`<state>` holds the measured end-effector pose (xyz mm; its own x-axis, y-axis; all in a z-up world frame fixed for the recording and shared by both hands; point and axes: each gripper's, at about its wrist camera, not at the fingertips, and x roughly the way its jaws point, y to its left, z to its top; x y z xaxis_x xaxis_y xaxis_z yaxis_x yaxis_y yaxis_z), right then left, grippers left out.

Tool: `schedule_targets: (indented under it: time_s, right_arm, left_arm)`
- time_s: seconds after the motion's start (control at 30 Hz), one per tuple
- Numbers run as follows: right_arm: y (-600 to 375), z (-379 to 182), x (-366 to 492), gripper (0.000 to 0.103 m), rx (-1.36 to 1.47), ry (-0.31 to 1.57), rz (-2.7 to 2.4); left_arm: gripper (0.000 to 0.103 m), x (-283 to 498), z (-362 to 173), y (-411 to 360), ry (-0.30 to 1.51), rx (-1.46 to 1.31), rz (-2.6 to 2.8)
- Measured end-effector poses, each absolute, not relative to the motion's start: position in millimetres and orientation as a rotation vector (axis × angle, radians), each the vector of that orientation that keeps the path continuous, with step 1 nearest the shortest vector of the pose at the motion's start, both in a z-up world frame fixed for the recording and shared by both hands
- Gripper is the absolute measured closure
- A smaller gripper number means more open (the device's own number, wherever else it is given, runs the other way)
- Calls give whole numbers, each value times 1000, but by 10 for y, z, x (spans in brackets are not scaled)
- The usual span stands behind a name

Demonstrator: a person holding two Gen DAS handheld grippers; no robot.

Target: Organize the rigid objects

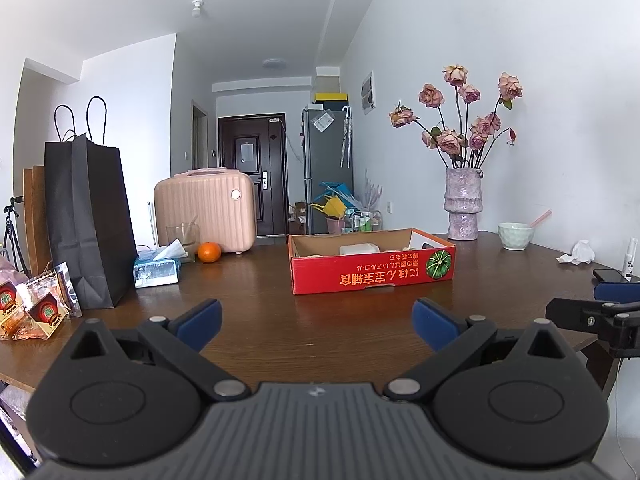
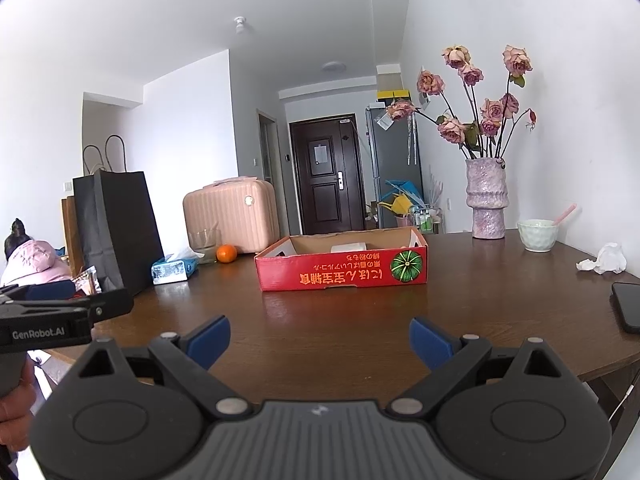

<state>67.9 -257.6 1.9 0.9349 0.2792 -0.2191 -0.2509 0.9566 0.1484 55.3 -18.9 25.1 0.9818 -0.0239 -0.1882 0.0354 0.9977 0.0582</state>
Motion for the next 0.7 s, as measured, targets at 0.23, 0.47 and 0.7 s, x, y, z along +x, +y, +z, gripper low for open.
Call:
schedule_targets:
  time_s: [0.23, 0.47, 0.7]
  right_arm:
    - [-2586, 25, 678, 7, 124, 238, 268]
    - [-2591, 25, 690, 6, 124, 242, 270]
    - [-2588, 12, 695, 7, 119, 245, 273]
  left_arm:
    - [0, 557, 256, -193, 197, 61, -42]
    - [0, 539, 255, -197, 183, 51, -31]
    - [0, 548, 256, -177, 196, 29, -20]
